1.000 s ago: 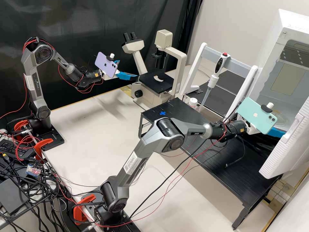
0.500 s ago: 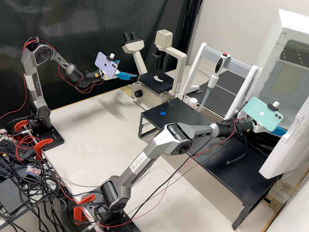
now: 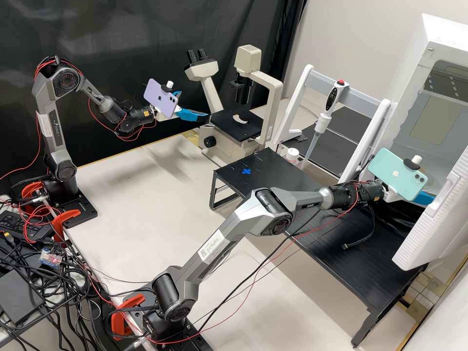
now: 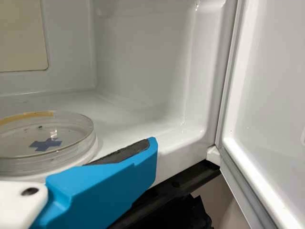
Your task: Move the petri dish to the microscope
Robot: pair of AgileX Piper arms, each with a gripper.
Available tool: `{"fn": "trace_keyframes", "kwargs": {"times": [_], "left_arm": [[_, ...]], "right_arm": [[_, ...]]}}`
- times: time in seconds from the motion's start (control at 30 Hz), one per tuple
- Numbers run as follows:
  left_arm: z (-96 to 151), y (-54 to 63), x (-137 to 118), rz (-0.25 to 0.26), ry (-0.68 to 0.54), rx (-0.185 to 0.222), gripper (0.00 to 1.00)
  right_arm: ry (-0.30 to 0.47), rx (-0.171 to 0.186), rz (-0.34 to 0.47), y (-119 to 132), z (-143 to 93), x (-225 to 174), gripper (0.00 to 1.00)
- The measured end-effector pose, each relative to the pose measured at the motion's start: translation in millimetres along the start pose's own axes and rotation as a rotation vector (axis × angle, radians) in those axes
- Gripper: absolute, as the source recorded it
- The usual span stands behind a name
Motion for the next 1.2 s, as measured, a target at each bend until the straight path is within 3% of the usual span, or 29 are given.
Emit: {"fn": "trace_keyframes", "kwargs": {"times": [0.57,1.2], "left_arm": [[0.0,0.0,0.0,0.0,0.0,0.0,1.0],[0.0,0.0,0.0,0.0,0.0,0.0,1.0]], "right_arm": [[0.017,0.011,-0.026,-1.1,-0.3,0.1,0.0],[-0.062,0.026,-0.072,-2.7,5.6,-0.1,0.0]]}}
